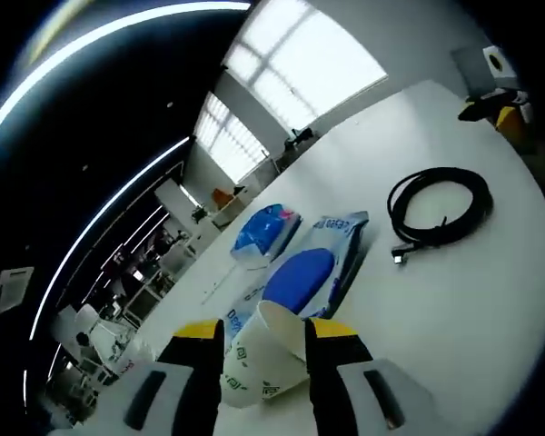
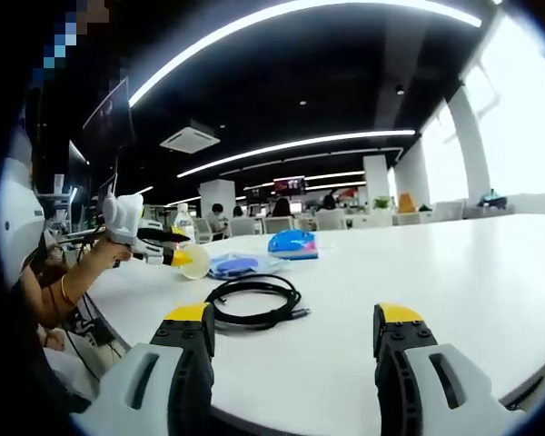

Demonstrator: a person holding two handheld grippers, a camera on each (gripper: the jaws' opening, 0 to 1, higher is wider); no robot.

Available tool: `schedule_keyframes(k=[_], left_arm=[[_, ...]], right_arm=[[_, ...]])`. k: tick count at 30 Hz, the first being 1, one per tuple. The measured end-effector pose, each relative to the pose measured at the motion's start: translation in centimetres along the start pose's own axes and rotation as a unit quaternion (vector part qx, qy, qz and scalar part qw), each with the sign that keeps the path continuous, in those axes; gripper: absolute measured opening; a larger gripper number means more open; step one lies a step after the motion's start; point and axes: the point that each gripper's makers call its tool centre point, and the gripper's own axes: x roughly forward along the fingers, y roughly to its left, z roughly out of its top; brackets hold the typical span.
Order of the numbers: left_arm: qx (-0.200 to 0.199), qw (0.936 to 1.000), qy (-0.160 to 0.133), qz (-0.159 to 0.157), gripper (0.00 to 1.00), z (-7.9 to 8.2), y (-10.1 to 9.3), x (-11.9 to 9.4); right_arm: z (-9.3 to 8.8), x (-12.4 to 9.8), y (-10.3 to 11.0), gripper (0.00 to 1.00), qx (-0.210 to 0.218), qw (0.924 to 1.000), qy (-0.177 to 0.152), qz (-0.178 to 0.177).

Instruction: Arrange the tabletop items into an orderly group along one side of the table until the central work area is clear of visible clutter.

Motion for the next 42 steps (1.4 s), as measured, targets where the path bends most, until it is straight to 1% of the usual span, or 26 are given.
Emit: schedule_keyframes(k=[4, 7, 10, 11, 14, 15, 18, 21, 22, 23, 25, 28, 32, 38, 42], left_arm=[[-0.011, 0.9999, -0.001, -0.006, 0.32, -0.2, -0.3, 0.0], [-0.011, 0.9999, 0.002, -0.006, 0.31, -0.4, -0.3, -0.1], [-0.009, 1.0, 0.004, 0.0, 0.3, -0.9, 0.0, -0.4], [0.009, 0.9999, 0.001, 0.009, 0.29, -0.9, 0.3, -0.5], [0.008, 1.0, 0.002, 0.005, 0.27, -1.2, 0.3, -0.7], [0.002, 1.0, 0.002, 0.002, 0.26, -1.3, 0.2, -0.7], [0.005, 0.9999, 0.01, 0.004, 0.26, -2.0, 0.4, -0.8], [-0.001, 0.9998, 0.017, 0.005, 0.24, -2.7, 0.6, -1.0], [-0.003, 0.9998, 0.017, 0.008, 0.23, -2.8, 0.7, -1.2], [-0.002, 0.9996, 0.021, 0.018, 0.22, -3.0, 1.0, -1.3], [0.001, 0.9995, 0.022, 0.022, 0.2, -3.2, 1.3, -1.4], [-0.006, 0.9995, 0.021, 0.024, 0.18, -3.4, 1.6, -1.5], [-0.003, 0.9993, 0.024, 0.028, 0.16, -3.7, 2.0, -1.7], [0.01, 0.9993, 0.03, 0.02, 0.1, -4.0, 2.6, -2.2], [0.01, 0.9994, 0.027, 0.017, 0.06, -4.0, 2.8, -2.3]], right_arm=[[-0.1, -0.2, -0.1, 0.68, -0.004, 1.0, 0.002, -0.002], [0.0, -0.3, -0.3, 0.68, -0.004, 1.0, 0.001, -0.005], [0.2, -0.3, -0.3, 0.68, -0.004, 1.0, -0.003, -0.006], [0.2, -0.3, -0.2, 0.68, -0.004, 1.0, -0.003, -0.006], [0.2, -0.2, 0.0, 0.68, -0.006, 1.0, -0.003, -0.002], [0.2, -0.1, 0.1, 0.68, -0.007, 1.0, -0.002, -0.001], [0.2, -0.1, 0.3, 0.68, -0.008, 1.0, -0.001, 0.002], [0.2, 0.0, 0.4, 0.68, -0.014, 0.9999, 0.0, 0.001], [0.2, 0.0, 0.4, 0.68, -0.015, 0.9999, 0.0, 0.001], [0.3, 0.0, 0.5, 0.68, -0.014, 0.9999, -0.001, 0.002], [0.3, 0.1, 0.5, 0.68, -0.015, 0.9999, -0.001, 0.002], [0.4, 0.1, 0.6, 0.68, -0.016, 0.9999, -0.003, 0.003], [0.4, 0.1, 0.6, 0.67, -0.017, 0.9998, -0.001, 0.003], [0.1, 0.1, 0.6, 0.67, -0.016, 0.9999, 0.003, 0.003], [0.1, 0.2, 0.7, 0.67, -0.015, 0.9999, 0.004, 0.004]])
